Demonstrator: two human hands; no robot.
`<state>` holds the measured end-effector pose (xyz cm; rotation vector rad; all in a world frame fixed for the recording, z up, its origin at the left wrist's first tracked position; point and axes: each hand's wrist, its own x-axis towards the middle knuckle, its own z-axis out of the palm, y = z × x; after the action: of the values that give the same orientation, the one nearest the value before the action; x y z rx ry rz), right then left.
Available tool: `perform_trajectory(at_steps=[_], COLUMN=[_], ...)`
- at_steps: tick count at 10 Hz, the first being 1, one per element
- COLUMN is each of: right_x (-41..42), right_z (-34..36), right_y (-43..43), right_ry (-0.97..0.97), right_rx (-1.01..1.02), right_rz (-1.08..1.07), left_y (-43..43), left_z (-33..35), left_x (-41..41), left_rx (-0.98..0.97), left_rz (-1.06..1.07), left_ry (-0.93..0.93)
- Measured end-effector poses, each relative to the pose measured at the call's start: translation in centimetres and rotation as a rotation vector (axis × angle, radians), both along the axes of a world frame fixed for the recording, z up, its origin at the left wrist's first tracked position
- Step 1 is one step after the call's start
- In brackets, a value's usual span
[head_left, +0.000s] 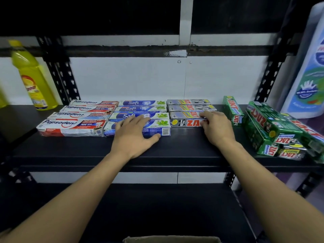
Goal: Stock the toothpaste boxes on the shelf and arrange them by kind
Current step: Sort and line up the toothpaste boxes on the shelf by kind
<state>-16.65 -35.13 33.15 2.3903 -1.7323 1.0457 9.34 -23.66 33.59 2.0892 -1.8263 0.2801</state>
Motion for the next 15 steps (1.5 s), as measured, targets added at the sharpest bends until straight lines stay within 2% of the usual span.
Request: perform_trajectory(at_steps=[15], right_x=[0.1], right_z=[0.8], right_y=[2.0], right_ry=[0.022], right_rx=[-0.004], right_rz=[0.008], left_y=[-0.2], left_z=[-0.3], left_x=[0.2], left_rx=[-0.037], left_rz=[0.005], left_ry=[0.004])
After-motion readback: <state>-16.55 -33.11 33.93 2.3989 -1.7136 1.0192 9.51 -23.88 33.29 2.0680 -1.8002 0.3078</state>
